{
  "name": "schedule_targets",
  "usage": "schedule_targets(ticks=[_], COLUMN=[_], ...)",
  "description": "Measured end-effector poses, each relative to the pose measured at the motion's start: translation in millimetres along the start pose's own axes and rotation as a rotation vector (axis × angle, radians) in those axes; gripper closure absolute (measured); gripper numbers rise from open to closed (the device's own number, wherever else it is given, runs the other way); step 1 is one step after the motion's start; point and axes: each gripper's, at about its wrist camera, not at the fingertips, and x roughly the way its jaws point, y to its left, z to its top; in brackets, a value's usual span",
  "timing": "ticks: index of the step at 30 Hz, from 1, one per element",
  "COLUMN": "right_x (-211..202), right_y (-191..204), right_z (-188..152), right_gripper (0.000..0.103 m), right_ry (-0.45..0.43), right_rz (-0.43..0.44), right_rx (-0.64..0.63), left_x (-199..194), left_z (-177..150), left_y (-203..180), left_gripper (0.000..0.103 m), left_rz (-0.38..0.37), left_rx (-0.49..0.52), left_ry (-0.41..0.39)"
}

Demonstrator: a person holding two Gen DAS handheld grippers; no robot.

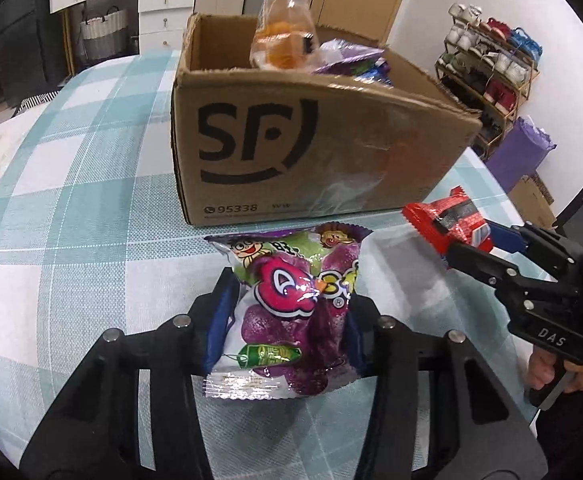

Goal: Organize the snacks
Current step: 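Grasp the red snack pack with the right tool while the left tool grasps the purple candy bag, then lift both held packs and carry them over the open box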

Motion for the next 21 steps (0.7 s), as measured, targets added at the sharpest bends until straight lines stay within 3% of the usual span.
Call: schedule_targets(ticks=[21], right_x=[-49.1], right_y=[4.5], right_z=[25.8], right_gripper=[0.057], right_ry=[-0.157], right_rz=[-0.005], right_rx=[-0.022], left_x=[-90.4], left_z=[16.3], left_y=[-19.6], left_gripper=[0.059], left_rz=[0.013], left_rx=[-0.003], left_ry=[-0.182])
